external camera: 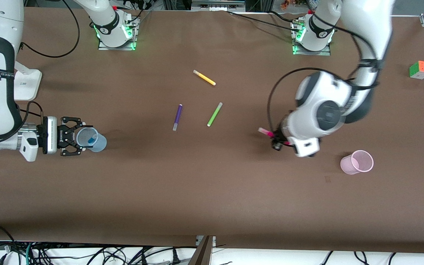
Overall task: Place pink and blue markers in matching cups
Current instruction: 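Carry the pink marker over the pink cup while the right gripper withdraws, then lower the pink marker into the pink cup and open the left gripper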
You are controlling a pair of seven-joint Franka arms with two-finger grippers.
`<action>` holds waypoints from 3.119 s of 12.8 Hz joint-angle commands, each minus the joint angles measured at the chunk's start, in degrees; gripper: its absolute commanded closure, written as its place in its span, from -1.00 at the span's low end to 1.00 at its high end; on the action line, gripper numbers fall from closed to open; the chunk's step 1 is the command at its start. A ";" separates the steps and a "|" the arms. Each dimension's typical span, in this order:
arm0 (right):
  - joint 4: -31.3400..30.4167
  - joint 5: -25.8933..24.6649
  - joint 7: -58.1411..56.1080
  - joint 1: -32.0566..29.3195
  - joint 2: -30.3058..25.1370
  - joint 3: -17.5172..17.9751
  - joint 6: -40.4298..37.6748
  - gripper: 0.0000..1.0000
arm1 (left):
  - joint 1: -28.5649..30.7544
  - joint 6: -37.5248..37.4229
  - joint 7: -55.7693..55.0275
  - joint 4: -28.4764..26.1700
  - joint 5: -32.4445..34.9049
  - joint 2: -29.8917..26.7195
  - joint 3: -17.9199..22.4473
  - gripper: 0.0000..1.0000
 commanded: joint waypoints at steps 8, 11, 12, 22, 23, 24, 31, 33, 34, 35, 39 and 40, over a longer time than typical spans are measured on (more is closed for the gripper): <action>17.41 -13.59 53.30 4.30 -4.19 0.37 -5.82 -1.00 | 21.40 -9.22 28.28 4.62 -17.85 2.35 -0.54 1.00; 23.13 -17.65 71.00 6.07 -4.19 0.46 -8.28 -1.00 | 25.26 -9.92 34.26 4.62 -19.34 3.67 -0.54 1.00; 23.93 -18.70 74.70 6.51 -4.19 0.37 -8.99 -1.00 | 27.11 -10.35 36.98 4.62 -20.57 4.81 -0.54 1.00; 14.66 -40.20 107.61 6.44 -18.58 9.92 -12.78 -1.00 | 38.19 -11.59 50.97 4.62 -32.79 11.50 -0.54 1.00; 9.57 -41.37 106.91 4.25 -21.56 11.08 -10.95 -1.00 | 39.42 -11.76 51.06 4.53 -36.02 12.11 -0.54 1.00; 4.56 -41.47 106.29 3.45 -24.72 11.35 -7.80 -1.00 | 40.04 -12.03 51.07 4.01 -38.75 12.55 -0.45 1.00; -5.15 -52.46 105.67 1.95 -35.91 11.97 -5.48 -1.00 | 42.68 -13.26 51.15 4.09 -42.82 16.07 -0.45 1.00; -5.76 -52.98 105.58 0.55 -36.01 14.07 -5.74 -1.00 | 43.82 -13.61 51.15 4.18 -43.78 17.29 -0.45 1.00; -6.12 -53.07 105.67 -1.03 -36.09 15.04 -5.40 -1.00 | 44.35 -14.57 51.50 4.27 -44.48 18.35 -0.45 1.00; -6.03 -52.99 105.67 -1.91 -36.01 15.13 -5.22 -1.00 | 44.70 -14.75 52.37 4.44 -44.58 18.88 -0.45 1.00; -5.77 -52.81 106.98 -2.80 -36.01 17.94 -7.32 -1.00 | 46.11 -15.72 55.10 4.36 -46.42 21.43 -0.45 0.86; -5.25 -52.72 107.34 -2.71 -35.48 18.03 -7.85 -1.00 | 46.28 -15.81 55.11 4.36 -46.60 21.78 -0.54 -0.06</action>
